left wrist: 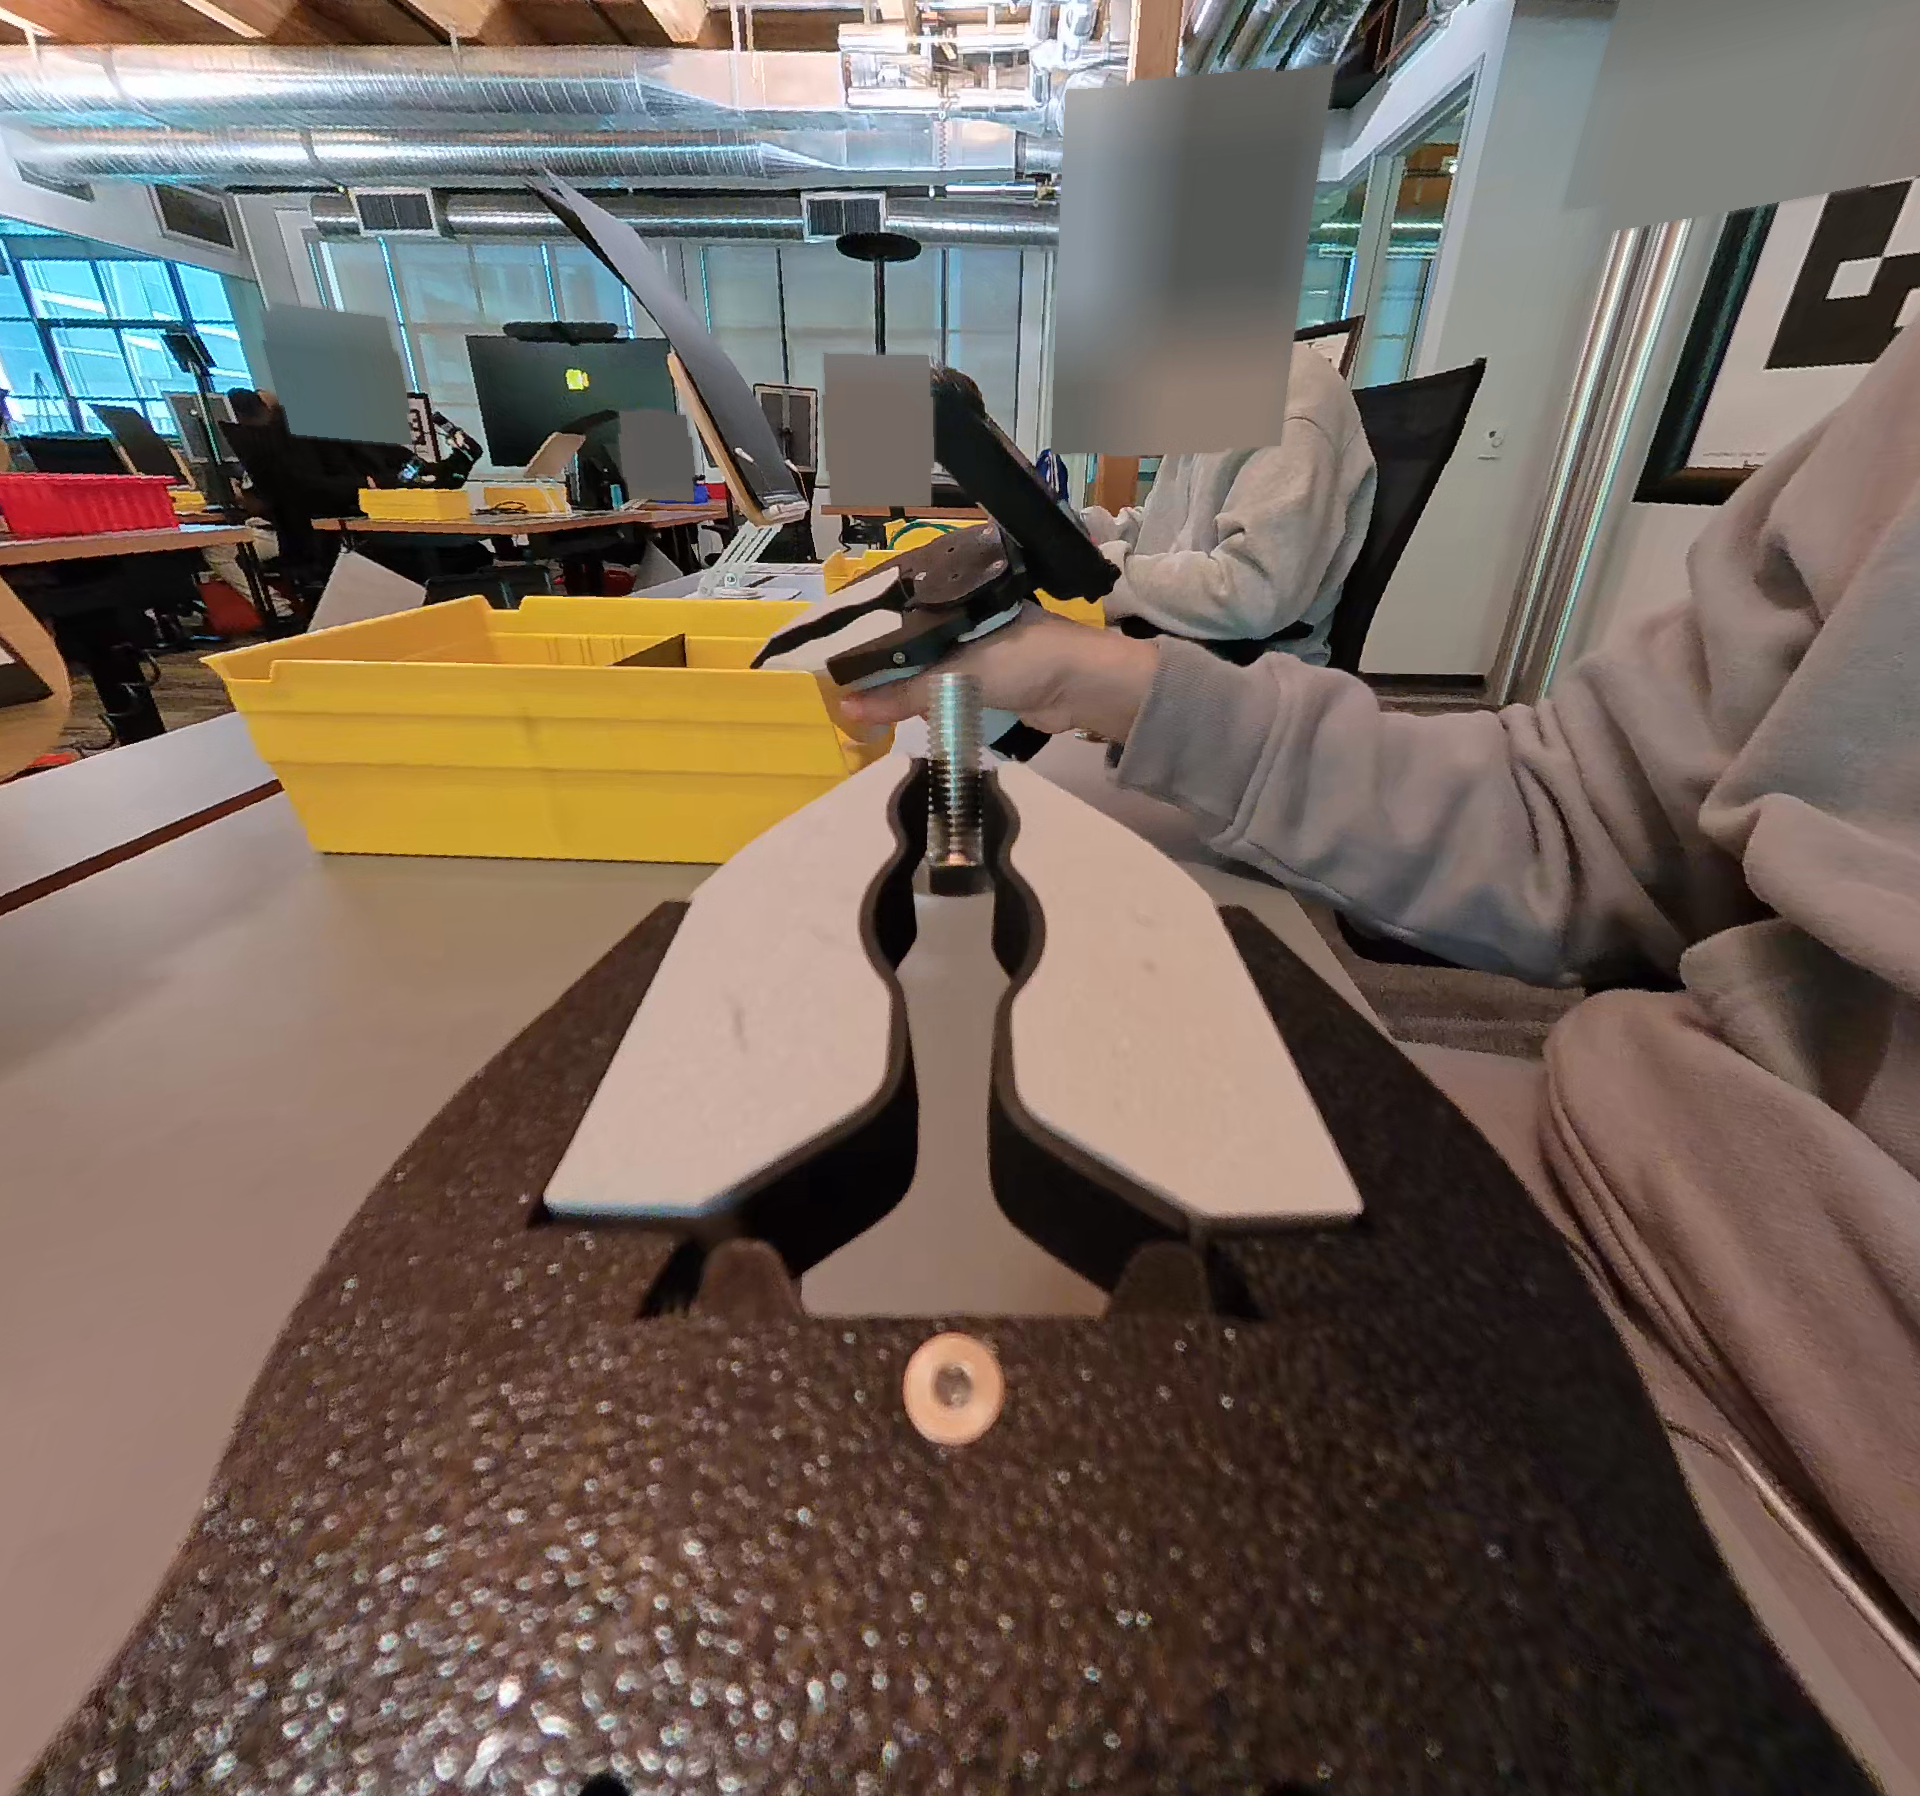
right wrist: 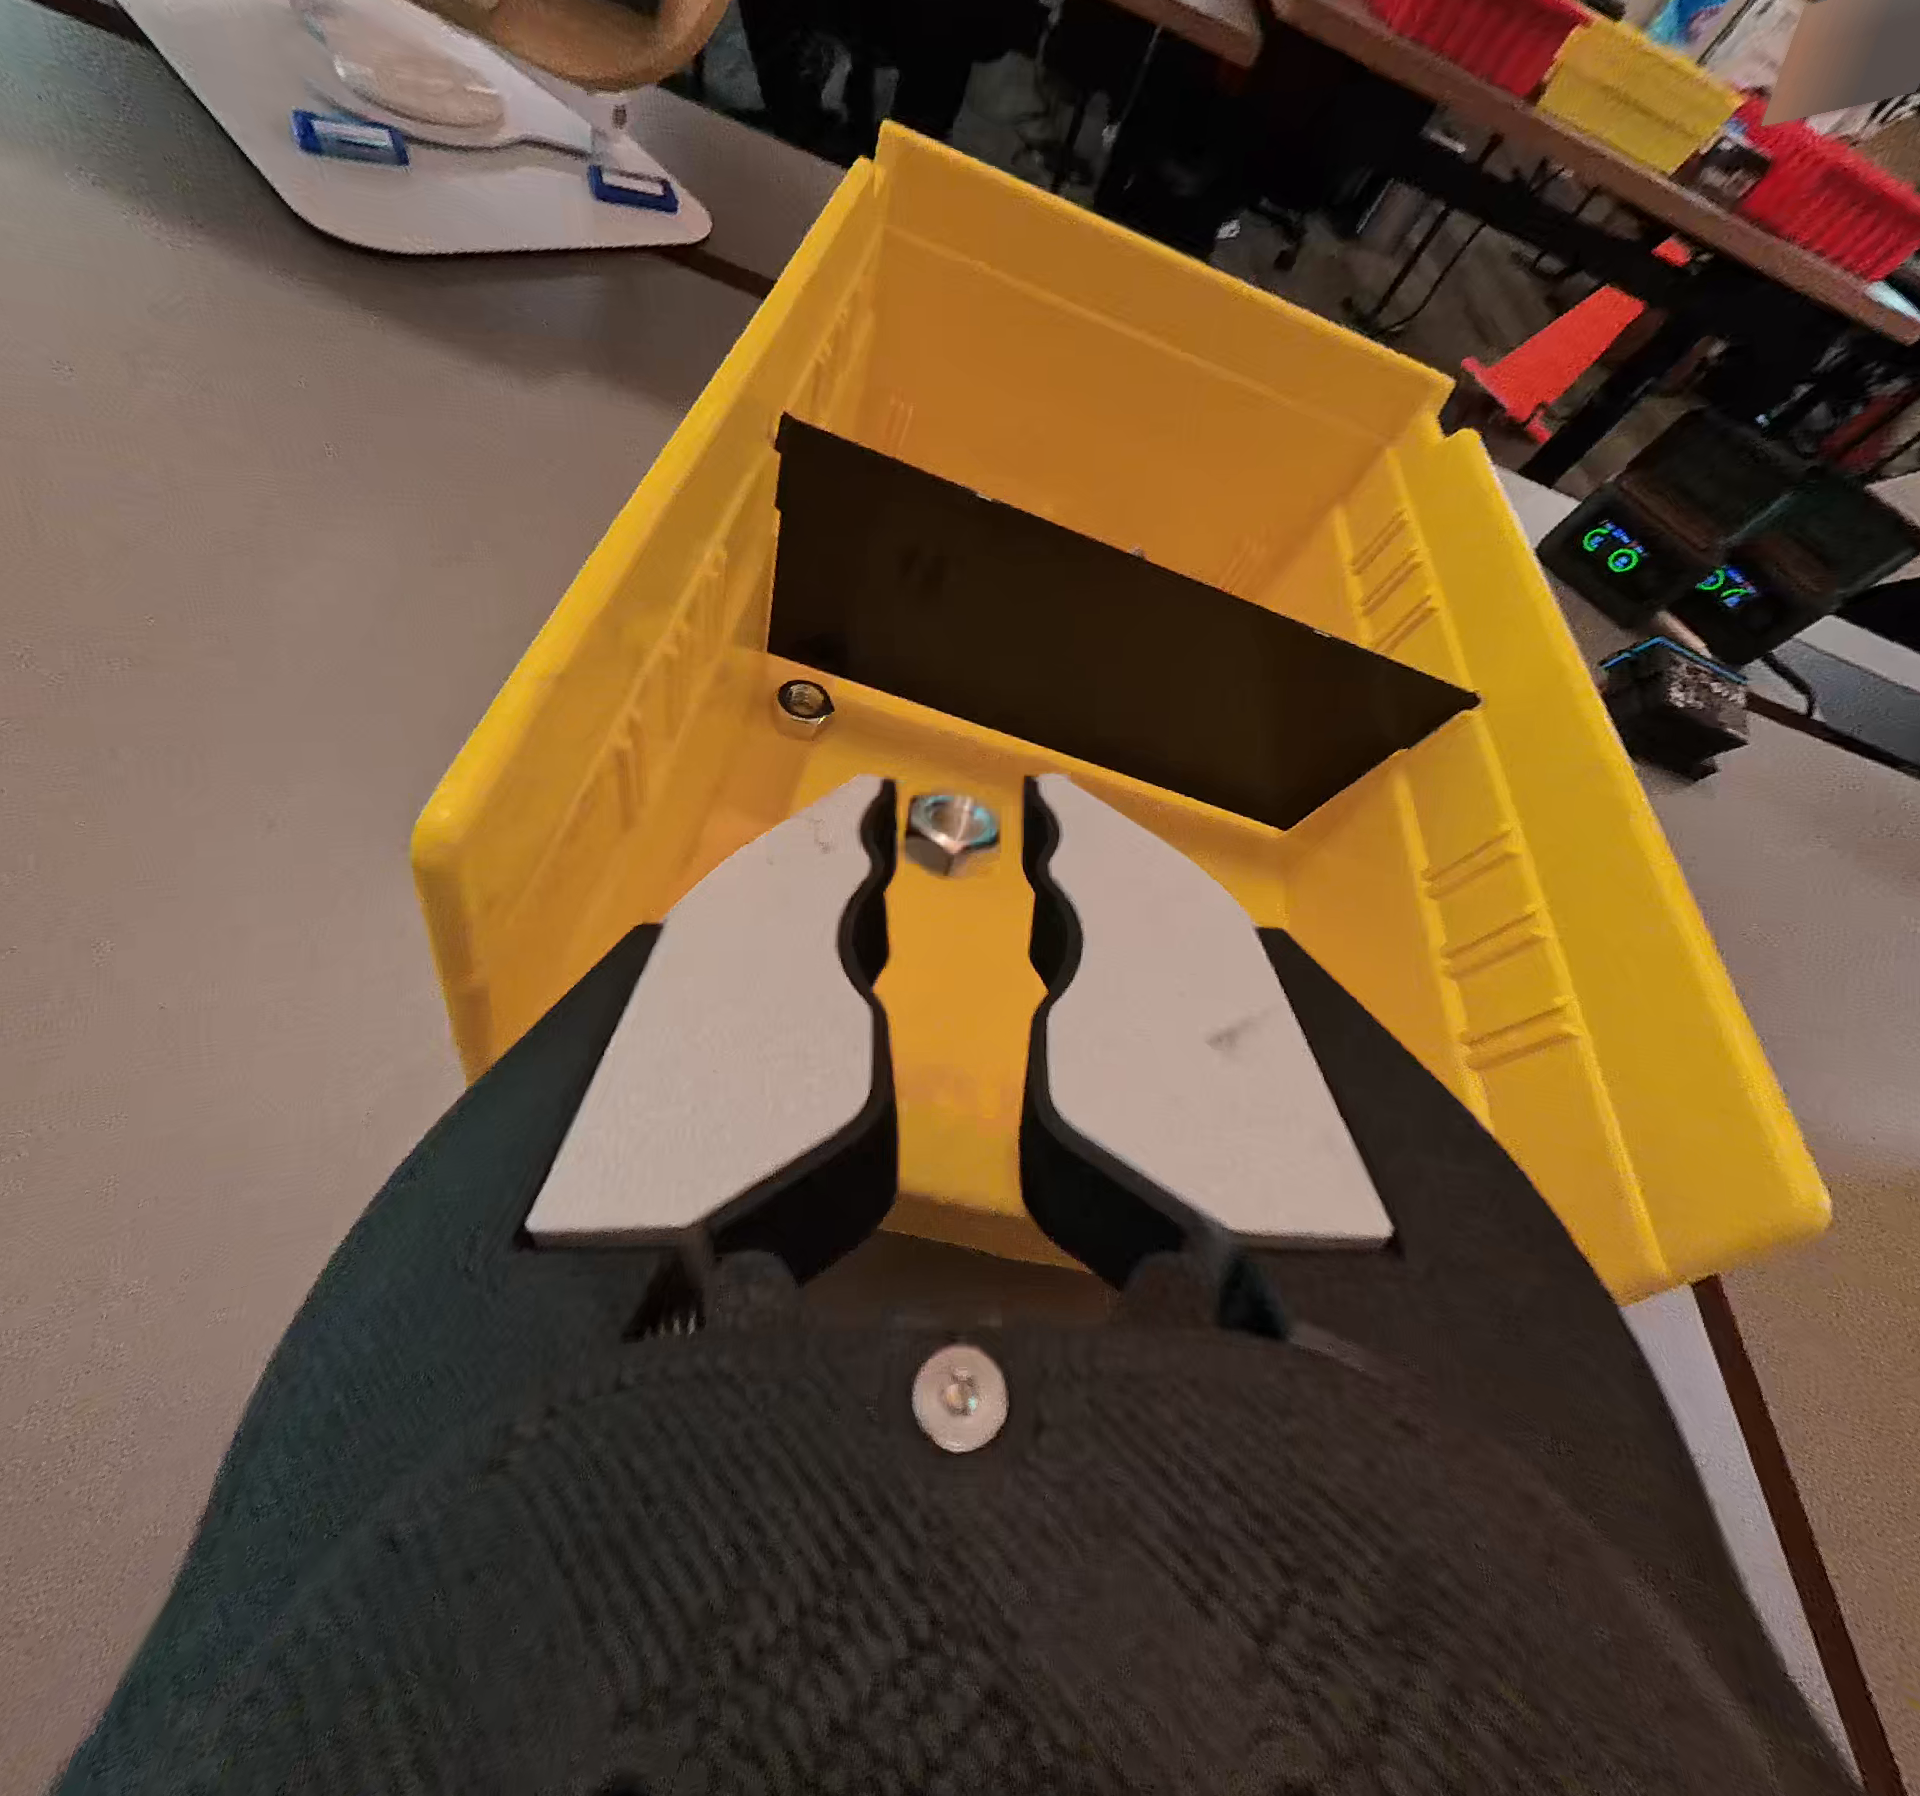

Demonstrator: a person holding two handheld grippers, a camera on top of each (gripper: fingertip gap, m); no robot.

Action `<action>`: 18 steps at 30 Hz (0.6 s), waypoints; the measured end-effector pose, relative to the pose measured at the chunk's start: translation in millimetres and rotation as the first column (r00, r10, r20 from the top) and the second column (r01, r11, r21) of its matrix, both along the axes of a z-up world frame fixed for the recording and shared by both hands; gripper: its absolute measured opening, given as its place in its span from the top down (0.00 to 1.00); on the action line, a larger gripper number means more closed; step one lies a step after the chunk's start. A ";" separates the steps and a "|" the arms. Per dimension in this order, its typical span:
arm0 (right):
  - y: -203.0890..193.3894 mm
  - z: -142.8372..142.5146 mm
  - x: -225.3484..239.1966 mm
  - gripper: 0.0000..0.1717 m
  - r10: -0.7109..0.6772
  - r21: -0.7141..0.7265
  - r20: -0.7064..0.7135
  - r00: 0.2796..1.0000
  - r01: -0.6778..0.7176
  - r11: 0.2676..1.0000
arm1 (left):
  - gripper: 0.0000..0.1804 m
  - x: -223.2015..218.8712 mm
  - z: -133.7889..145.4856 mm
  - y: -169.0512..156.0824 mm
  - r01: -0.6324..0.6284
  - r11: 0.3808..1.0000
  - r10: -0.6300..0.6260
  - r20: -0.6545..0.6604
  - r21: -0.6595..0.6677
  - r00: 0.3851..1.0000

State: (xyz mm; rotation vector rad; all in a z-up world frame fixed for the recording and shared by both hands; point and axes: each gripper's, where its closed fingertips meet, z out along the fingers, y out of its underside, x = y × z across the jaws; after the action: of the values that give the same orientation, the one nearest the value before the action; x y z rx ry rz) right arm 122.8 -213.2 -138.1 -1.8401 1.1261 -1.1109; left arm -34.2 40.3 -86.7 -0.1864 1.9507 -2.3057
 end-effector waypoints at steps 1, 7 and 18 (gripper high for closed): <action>-0.4 1.0 -1.2 0.82 -0.001 0.001 -0.005 1.000 0.001 1.000 | 0.95 0.9 0.0 0.3 -0.005 1.000 0.005 -0.004 -0.002 1.000; 11.1 51.4 -25.6 0.72 0.062 0.044 0.046 0.997 -0.064 0.997 | 0.95 5.0 0.4 2.7 -0.029 1.000 0.028 -0.016 -0.012 0.999; 261.0 75.5 -147.2 0.81 0.848 0.361 0.236 0.474 -0.853 0.377 | 0.95 3.2 7.5 4.3 -0.058 0.997 0.059 0.026 -0.057 0.998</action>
State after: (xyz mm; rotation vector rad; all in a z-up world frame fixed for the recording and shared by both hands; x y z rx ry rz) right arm -24.5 47.8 -62.6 -1.6511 0.2009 -0.1902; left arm -31.0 44.6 -79.2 -0.2127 1.8438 -2.3147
